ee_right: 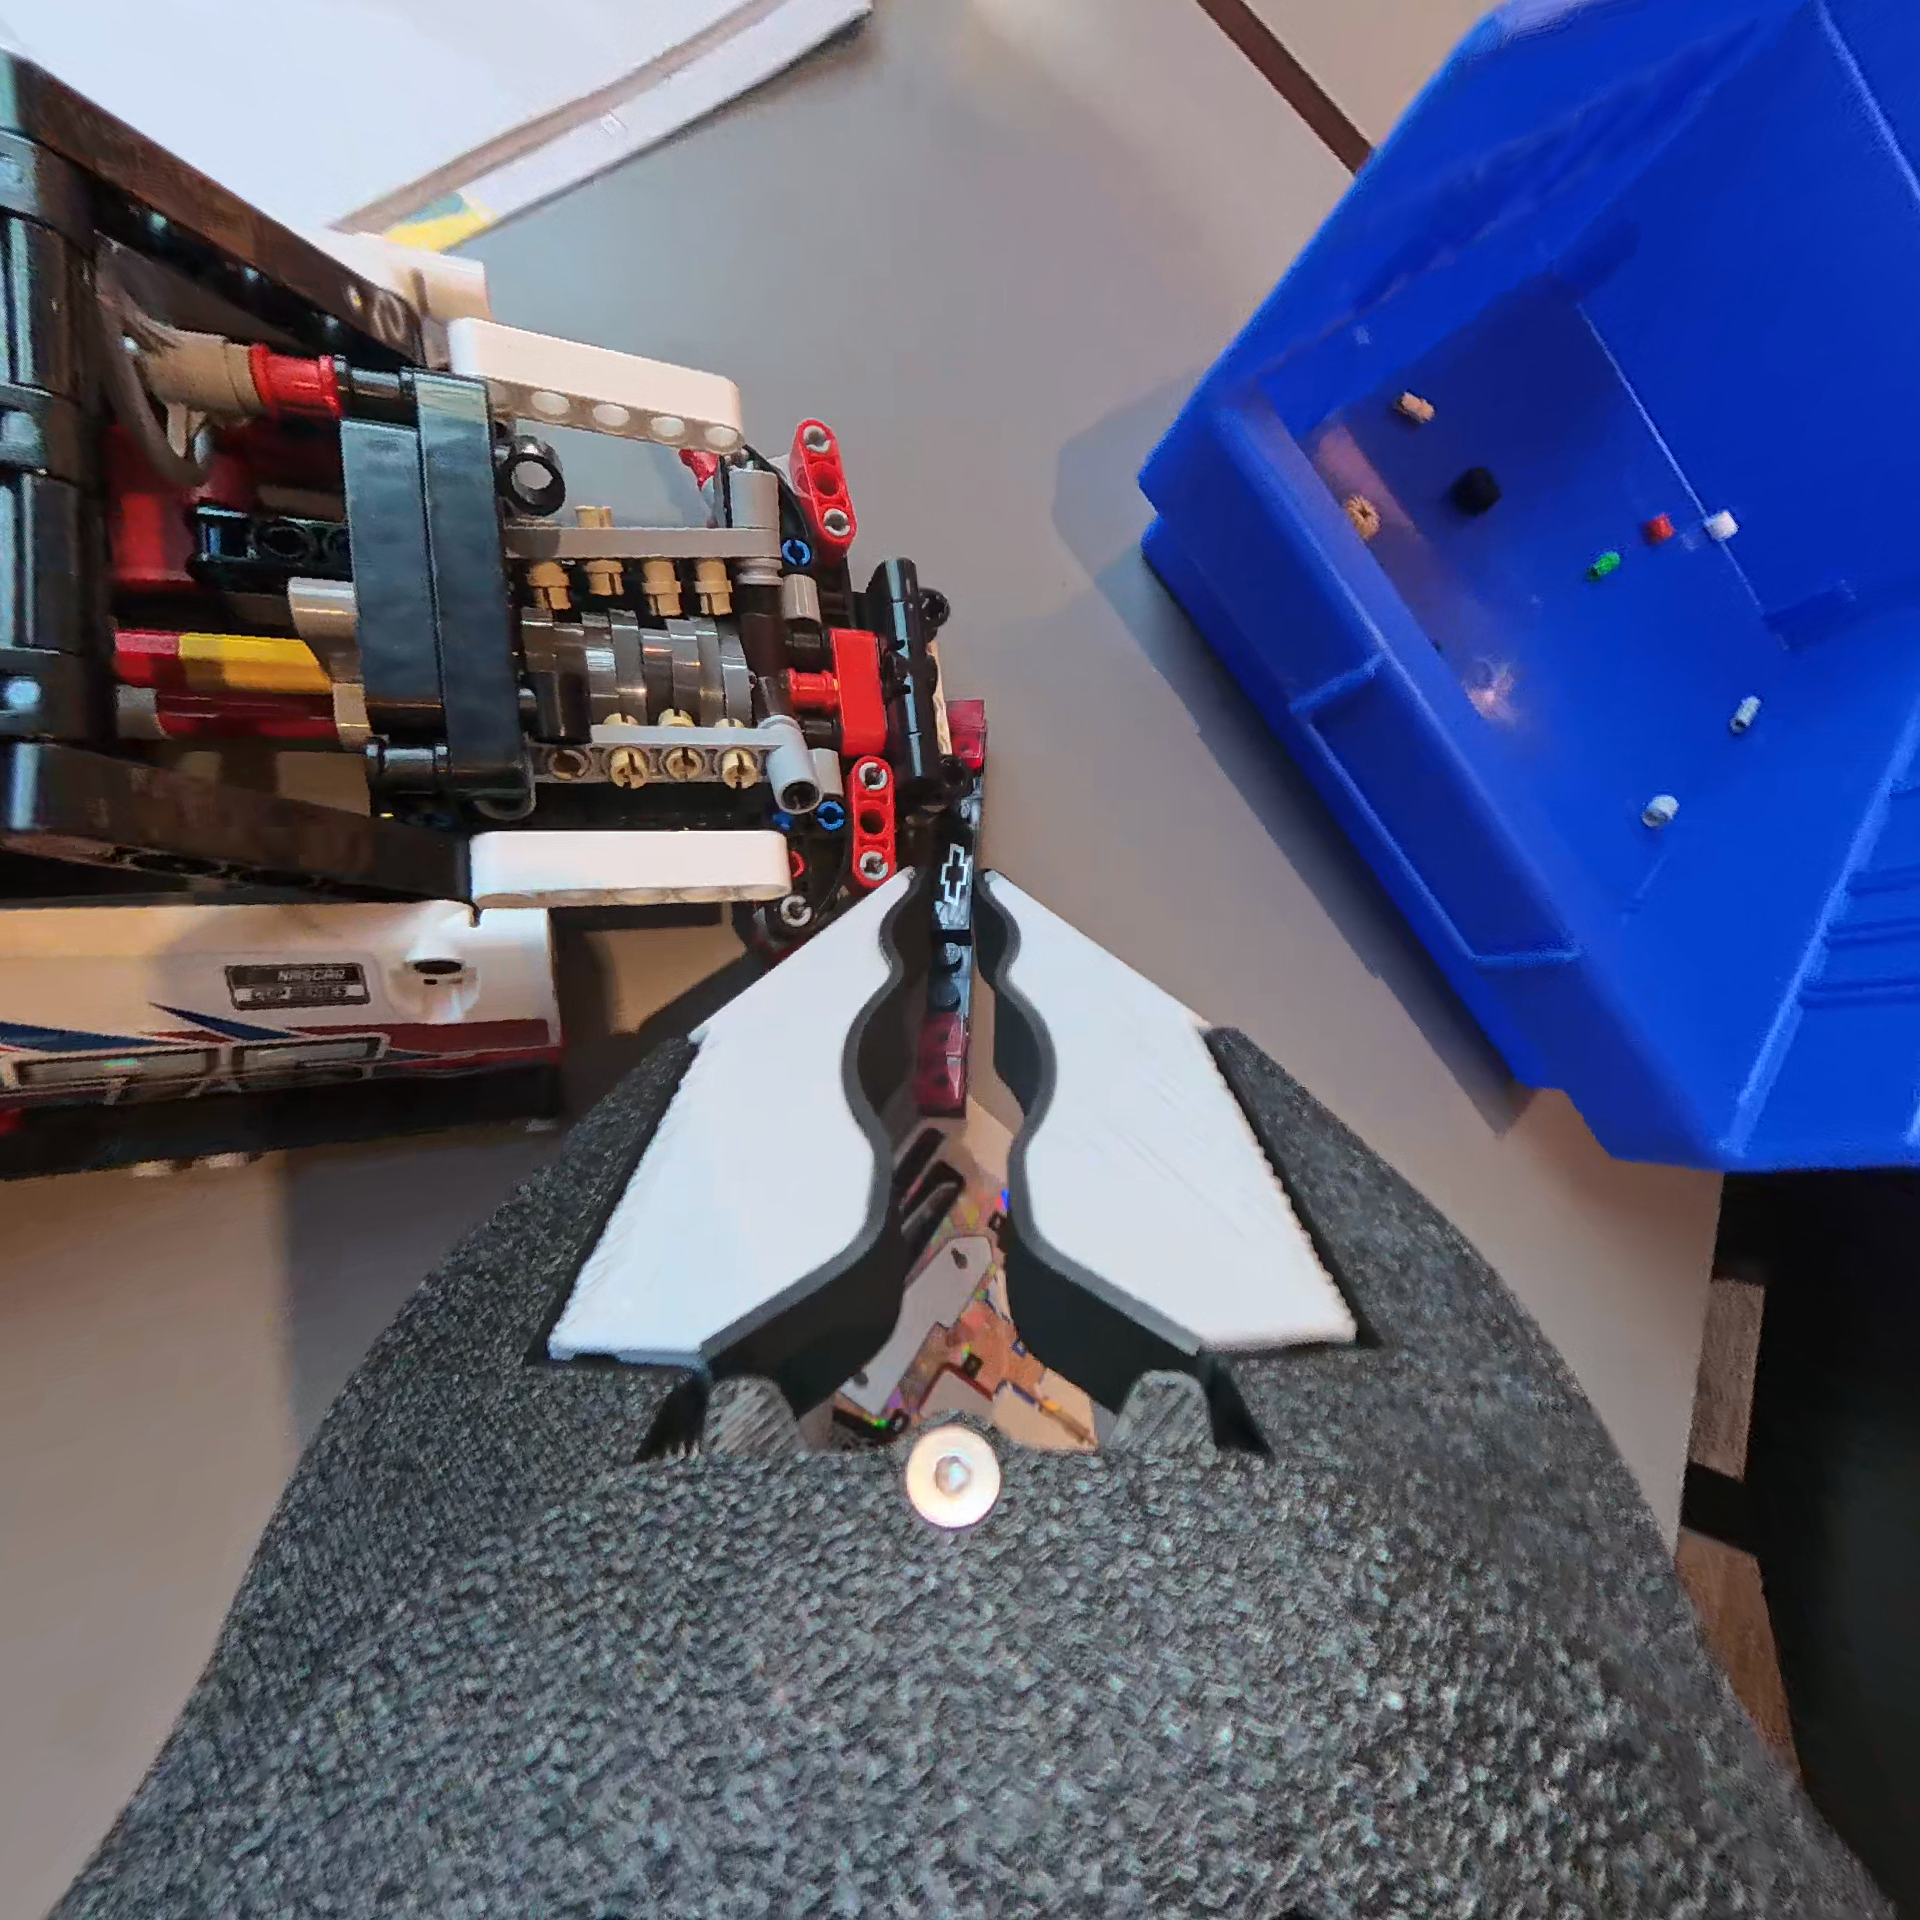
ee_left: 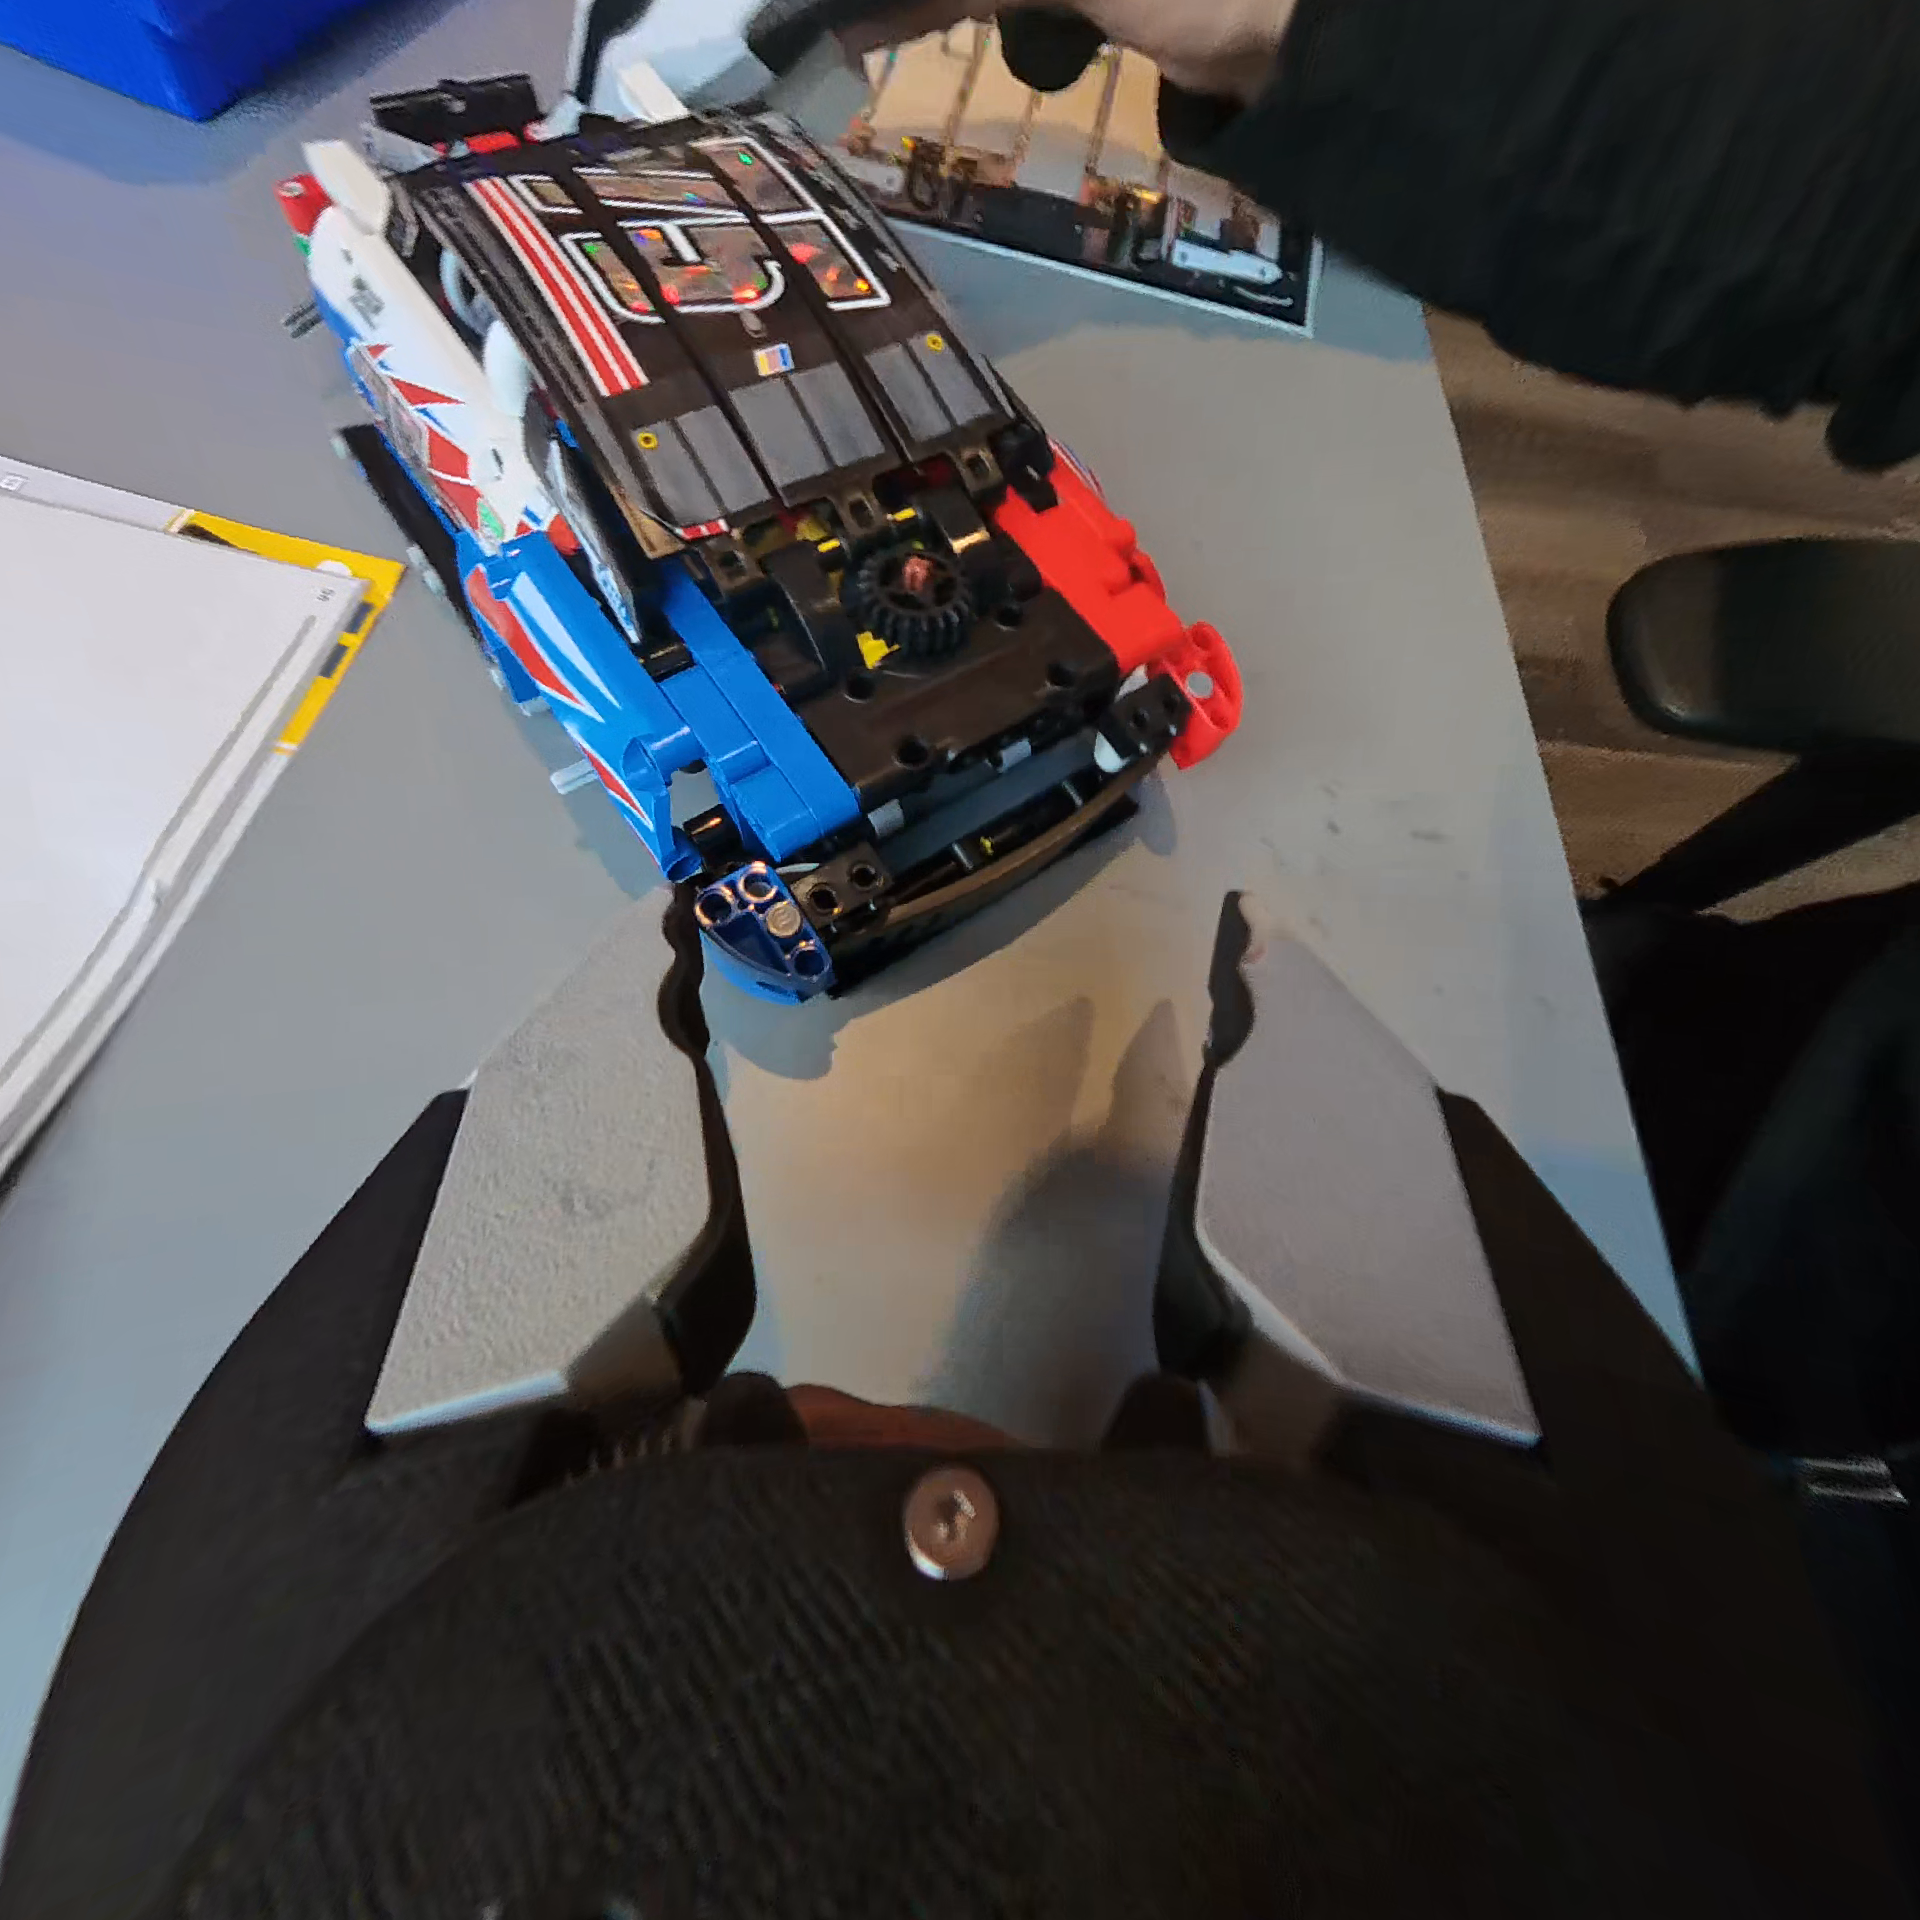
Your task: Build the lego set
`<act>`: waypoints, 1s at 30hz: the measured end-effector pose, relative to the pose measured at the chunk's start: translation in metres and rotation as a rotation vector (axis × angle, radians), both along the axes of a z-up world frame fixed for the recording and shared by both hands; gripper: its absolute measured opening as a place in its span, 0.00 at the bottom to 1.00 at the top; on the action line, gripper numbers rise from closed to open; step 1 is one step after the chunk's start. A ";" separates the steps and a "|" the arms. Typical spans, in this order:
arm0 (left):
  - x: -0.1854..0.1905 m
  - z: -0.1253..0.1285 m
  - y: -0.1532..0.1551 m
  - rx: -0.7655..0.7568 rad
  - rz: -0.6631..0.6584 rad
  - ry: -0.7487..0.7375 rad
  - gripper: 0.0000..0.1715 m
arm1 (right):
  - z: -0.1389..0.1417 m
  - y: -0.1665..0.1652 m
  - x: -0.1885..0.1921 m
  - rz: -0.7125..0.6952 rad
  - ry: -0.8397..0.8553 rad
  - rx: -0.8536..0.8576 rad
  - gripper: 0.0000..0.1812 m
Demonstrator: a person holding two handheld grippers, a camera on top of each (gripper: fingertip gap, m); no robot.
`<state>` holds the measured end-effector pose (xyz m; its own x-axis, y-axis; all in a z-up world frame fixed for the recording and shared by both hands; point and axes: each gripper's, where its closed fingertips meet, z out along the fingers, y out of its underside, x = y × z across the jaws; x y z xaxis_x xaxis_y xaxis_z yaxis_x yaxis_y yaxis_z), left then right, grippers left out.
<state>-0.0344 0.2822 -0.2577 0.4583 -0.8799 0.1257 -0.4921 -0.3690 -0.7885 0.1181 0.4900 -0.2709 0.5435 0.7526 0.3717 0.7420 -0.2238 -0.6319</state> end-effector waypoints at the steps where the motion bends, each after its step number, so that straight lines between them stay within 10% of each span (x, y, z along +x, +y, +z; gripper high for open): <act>1: 0.001 0.000 -0.007 0.001 -0.002 0.005 0.56 | 0.000 -0.001 -0.005 0.014 -0.002 0.000 0.04; 12: -0.035 -0.004 -0.043 0.141 0.122 0.076 0.50 | 0.003 -0.013 -0.056 0.132 -0.053 0.025 0.04; 20: -0.139 0.037 -0.032 0.245 0.352 0.073 0.50 | 0.023 -0.003 -0.034 0.039 0.028 0.039 0.04; 27: -0.168 0.139 -0.052 0.083 0.332 -0.909 0.33 | 0.031 -0.014 -0.022 0.008 0.069 0.043 0.04; 30: -0.176 0.135 -0.049 0.012 0.360 -0.981 0.47 | 0.032 -0.020 -0.020 0.012 0.073 0.049 0.04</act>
